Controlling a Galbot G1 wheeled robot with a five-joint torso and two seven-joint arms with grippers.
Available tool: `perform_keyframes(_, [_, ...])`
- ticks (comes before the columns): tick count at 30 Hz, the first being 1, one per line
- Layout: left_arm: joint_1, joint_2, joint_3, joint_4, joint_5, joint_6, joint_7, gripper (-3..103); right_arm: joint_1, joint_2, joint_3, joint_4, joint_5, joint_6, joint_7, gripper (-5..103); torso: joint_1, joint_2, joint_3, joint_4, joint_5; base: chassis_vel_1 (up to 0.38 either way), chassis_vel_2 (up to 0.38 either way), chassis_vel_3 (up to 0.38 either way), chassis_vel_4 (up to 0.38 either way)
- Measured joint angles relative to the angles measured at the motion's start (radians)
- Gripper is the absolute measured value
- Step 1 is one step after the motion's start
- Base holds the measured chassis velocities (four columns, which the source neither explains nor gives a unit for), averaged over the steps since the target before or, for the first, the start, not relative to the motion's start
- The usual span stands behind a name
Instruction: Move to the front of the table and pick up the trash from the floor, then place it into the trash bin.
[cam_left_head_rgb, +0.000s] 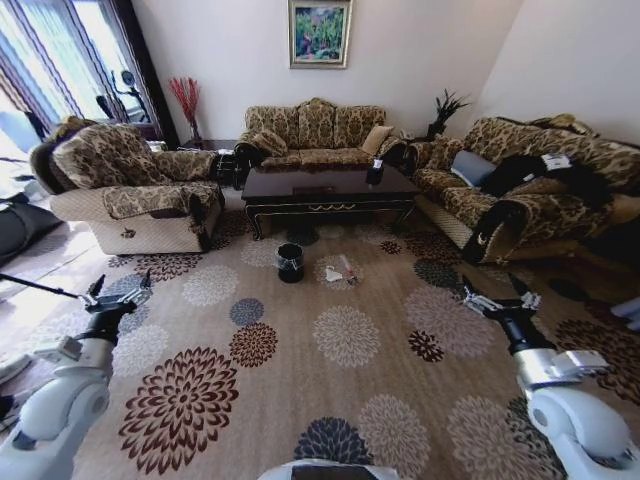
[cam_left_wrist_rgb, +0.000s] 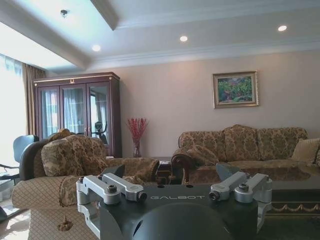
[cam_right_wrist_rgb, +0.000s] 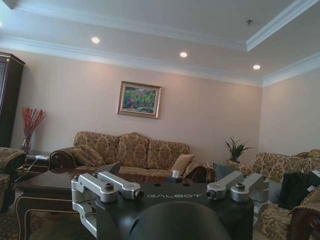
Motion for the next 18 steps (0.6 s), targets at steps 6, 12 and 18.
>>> perform_keyframes(6, [-0.003, -0.021, 0.005, -0.015, 0.013, 0.005, -0.001, 100, -0.001, -0.002, 0.003, 0.028, 0.011, -0.009, 0.011, 100, 0.0, 0.0, 0.0, 0.0001, -0.0001, 0.0, 0.0, 0.0, 0.0])
perform_keyframes(12, [-0.002, -0.023, 0.005, 0.0, 0.02, 0.005, 0.001, 100, -0.002, 0.009, -0.001, 0.024, 0.008, -0.011, 0.011, 100, 0.0, 0.0, 0.0, 0.0, -0.0001, 0.0, 0.0, 0.0, 0.0])
perform_keyframes(18, [0.004, -0.022, 0.004, -0.002, 0.019, 0.011, 0.014, 100, 0.001, 0.016, -0.006, 0.022, 0.007, -0.014, 0.012, 100, 0.0, 0.0, 0.0, 0.0001, -0.0001, 0.0, 0.0, 0.0, 0.0])
